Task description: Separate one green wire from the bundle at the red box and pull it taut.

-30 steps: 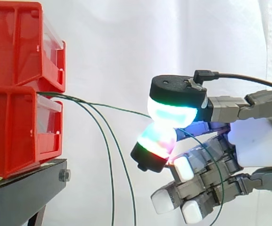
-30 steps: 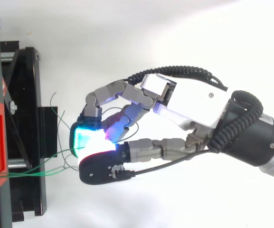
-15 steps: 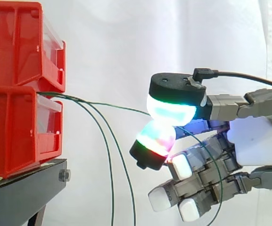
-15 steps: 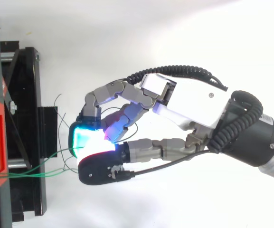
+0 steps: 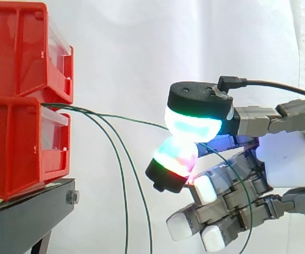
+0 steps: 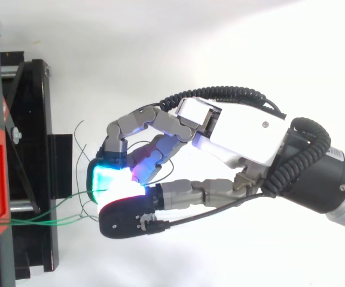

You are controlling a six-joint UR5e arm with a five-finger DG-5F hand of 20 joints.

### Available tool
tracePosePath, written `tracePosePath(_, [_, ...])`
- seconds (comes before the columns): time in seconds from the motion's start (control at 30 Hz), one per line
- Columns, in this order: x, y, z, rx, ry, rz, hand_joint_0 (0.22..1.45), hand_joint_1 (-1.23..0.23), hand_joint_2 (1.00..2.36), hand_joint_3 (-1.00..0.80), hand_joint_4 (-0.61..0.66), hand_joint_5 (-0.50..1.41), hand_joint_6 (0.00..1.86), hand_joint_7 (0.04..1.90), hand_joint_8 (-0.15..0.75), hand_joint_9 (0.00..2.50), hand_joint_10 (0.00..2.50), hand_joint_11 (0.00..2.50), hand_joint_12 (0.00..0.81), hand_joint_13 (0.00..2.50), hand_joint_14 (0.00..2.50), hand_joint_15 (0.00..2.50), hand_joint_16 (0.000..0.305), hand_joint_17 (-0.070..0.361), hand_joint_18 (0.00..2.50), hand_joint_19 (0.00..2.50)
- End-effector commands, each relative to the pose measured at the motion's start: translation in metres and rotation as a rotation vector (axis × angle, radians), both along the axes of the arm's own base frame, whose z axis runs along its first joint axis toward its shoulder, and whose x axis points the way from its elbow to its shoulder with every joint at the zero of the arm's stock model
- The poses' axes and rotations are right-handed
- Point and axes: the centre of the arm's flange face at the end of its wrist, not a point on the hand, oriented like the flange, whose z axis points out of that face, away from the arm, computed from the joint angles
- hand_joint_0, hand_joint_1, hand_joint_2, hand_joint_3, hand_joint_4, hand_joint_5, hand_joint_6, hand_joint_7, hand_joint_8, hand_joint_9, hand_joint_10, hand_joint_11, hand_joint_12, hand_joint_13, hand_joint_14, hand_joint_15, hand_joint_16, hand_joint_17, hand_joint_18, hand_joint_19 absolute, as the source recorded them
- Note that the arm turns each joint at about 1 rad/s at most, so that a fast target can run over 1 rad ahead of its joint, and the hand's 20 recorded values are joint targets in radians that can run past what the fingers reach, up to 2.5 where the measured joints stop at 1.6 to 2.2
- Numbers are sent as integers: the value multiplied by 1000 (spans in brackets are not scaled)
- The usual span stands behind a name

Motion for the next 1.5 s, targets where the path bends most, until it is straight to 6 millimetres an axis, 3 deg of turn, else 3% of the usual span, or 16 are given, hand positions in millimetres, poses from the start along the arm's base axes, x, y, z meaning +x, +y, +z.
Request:
tracePosePath(0.0, [0,0,0,0,0,0,658,-816,1015,-159,-129,-120,924,1130,243,1142,15,543,311,826,16,381,48,108,724,587])
tracePosePath(1.47, [0,0,-1,0,2,0,652,-822,1015,-148,-119,-117,917,1139,245,1142,15,543,308,827,14,370,49,109,723,584])
